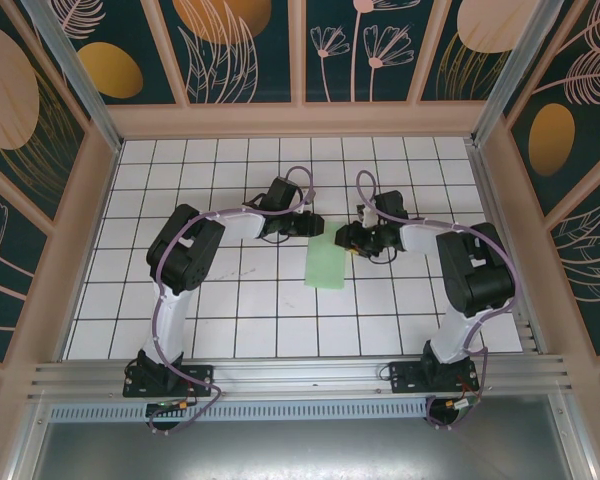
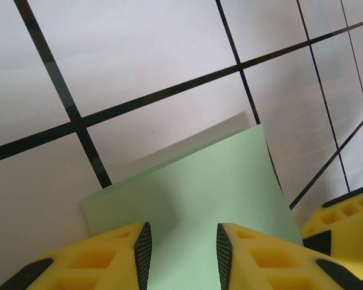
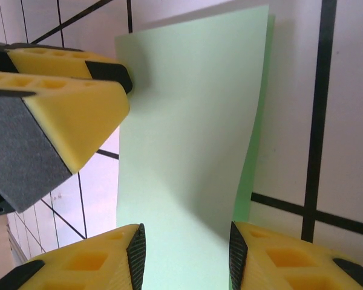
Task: Fold a paper plane with a square sheet of paper (fold left side to right side)
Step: Fold the triangle a second time at the center of the table.
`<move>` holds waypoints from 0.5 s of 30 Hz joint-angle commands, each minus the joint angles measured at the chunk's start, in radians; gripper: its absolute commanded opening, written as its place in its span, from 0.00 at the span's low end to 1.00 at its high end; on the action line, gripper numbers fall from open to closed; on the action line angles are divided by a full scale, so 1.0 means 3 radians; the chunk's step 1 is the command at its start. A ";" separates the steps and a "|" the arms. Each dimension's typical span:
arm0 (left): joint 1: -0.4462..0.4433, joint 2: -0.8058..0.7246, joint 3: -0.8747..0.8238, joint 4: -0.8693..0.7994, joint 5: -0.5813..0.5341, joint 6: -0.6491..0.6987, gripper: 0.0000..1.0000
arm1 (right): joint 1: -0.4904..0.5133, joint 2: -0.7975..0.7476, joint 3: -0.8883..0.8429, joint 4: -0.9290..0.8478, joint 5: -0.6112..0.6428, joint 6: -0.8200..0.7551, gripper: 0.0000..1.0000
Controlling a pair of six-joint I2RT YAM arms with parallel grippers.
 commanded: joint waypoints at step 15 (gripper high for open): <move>-0.0026 -0.1349 -0.0636 0.0334 -0.0699 0.0488 0.55 | -0.0027 -0.0129 0.0173 -0.0097 -0.0096 0.0239 0.19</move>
